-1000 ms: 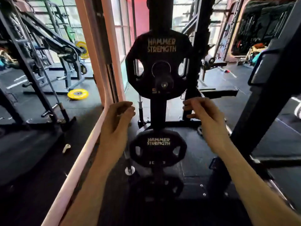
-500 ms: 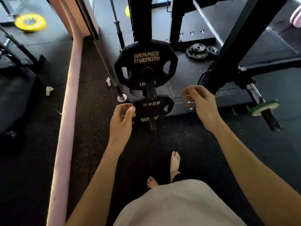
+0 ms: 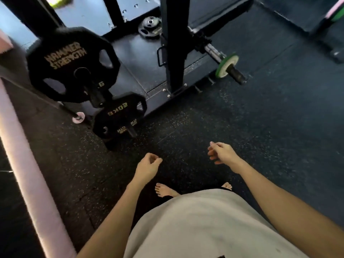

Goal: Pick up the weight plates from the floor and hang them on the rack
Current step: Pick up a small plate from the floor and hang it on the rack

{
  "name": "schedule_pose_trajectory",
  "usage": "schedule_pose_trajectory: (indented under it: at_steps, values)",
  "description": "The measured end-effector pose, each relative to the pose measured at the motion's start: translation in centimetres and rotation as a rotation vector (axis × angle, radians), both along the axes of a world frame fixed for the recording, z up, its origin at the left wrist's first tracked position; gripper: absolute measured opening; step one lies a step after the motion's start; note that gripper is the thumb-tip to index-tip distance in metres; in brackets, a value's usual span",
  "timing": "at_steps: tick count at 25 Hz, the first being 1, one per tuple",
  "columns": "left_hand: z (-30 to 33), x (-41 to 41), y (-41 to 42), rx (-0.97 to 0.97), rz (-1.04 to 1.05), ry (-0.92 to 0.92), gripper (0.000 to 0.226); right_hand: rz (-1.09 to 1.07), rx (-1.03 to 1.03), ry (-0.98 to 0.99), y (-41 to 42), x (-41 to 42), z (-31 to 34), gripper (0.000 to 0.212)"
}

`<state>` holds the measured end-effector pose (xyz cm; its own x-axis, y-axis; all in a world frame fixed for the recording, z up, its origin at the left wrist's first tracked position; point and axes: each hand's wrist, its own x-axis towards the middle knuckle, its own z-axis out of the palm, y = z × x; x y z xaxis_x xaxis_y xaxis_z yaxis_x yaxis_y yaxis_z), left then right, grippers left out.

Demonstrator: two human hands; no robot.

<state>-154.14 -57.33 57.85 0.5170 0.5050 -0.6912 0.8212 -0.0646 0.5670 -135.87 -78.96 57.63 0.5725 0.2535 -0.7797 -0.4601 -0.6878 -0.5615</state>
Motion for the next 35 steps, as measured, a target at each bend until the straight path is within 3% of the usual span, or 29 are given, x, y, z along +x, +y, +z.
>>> schedule_pose_trajectory:
  at_steps: [9, 14, 20, 27, 30, 35]
  values:
    - [-4.5, 12.8, -17.1, 0.040, -0.496, 0.295, 0.027, -0.311, -0.065, 0.142, -26.5, 2.8, -4.1, 0.027]
    - [-4.9, 21.8, -27.1, 0.122, -0.698, 0.285, 0.024, -0.500, -0.103, 0.156, -39.8, 6.6, -5.0, 0.022]
    - [-7.1, 33.0, -32.4, 0.106, -0.752, 0.325, 0.025, -0.534, -0.127, 0.209, -47.0, 13.5, -7.5, 0.024]
    - [-9.6, 50.0, -36.2, 0.033, -0.835, 0.445, 0.026, -0.604, -0.219, 0.236, -53.0, 27.5, -7.6, 0.017]
    - [-9.2, 60.8, -39.0, 0.054, -0.921, 0.345, 0.021, -0.702, -0.236, 0.194, -55.9, 35.5, -6.7, 0.014]
    - [-8.5, 77.5, -44.1, 0.028, -0.856, 0.245, 0.017, -0.734, -0.220, 0.157, -58.2, 48.3, -6.7, 0.016]
